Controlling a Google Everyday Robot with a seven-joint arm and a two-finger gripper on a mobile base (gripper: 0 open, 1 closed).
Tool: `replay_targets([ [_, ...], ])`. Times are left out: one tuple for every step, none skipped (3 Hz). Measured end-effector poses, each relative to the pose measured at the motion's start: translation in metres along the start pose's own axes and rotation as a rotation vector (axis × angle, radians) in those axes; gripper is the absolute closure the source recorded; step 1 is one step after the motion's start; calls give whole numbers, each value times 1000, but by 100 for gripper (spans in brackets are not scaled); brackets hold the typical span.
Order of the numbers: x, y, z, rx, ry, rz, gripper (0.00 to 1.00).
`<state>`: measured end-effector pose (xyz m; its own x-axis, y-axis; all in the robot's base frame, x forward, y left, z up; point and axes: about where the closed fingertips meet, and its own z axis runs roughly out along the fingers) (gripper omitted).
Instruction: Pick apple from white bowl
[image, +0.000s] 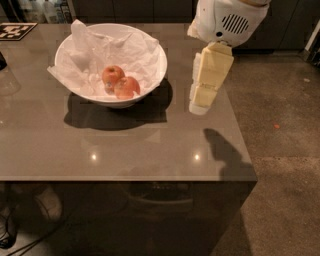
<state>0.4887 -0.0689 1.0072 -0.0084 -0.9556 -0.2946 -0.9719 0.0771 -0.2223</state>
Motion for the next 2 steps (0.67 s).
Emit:
replay_targets([
  [-13,-18,22,-11,-85,88,0],
  [-30,-42,44,-40,-120,162,0],
])
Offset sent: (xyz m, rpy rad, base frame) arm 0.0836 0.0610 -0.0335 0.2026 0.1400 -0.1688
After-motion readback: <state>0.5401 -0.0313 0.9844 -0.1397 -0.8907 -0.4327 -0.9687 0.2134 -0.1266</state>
